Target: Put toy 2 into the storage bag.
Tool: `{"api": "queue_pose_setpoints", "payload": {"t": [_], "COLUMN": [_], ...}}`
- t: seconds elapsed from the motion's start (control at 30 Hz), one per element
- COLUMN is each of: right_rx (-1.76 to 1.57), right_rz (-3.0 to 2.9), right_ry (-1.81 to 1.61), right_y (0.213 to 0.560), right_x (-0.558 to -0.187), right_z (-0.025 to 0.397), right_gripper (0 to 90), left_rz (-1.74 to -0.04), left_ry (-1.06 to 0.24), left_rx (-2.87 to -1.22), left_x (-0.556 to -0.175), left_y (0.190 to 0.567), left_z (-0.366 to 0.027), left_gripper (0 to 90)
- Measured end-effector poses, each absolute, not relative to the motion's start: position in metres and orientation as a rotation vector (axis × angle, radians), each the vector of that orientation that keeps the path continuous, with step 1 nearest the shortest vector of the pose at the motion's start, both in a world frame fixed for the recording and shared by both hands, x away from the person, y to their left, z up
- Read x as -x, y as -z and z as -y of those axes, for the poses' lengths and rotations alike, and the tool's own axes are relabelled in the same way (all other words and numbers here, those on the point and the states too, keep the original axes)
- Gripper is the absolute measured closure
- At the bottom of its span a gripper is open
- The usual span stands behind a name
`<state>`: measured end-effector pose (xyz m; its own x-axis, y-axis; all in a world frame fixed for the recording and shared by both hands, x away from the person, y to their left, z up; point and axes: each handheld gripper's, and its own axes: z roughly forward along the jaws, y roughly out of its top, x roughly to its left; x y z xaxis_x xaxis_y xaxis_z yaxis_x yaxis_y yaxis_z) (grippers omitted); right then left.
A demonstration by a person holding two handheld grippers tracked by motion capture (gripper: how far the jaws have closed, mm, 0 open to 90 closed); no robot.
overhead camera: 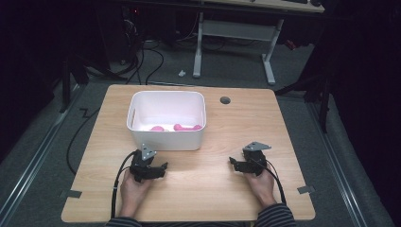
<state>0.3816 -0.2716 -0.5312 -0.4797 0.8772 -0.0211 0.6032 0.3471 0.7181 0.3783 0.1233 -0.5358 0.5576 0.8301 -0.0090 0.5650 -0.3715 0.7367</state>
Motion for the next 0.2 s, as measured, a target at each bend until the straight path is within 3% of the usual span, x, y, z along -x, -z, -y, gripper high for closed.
{"api": "queue_pose_setpoints", "payload": {"t": [0.2], "right_rx": [-1.308], "right_rz": [-2.207], "right_ry": [-0.917], "right_y": [0.5312], "right_x": [-0.3805], "right_z": [0.2711], "right_gripper": [26.9], "left_rz": [-1.116], "left_ry": [-0.479], "left_rx": [-2.083], "left_x": [-0.3782], "left_y": [0.5358], "left_z": [-0.1233], "left_gripper": [22.1]}}
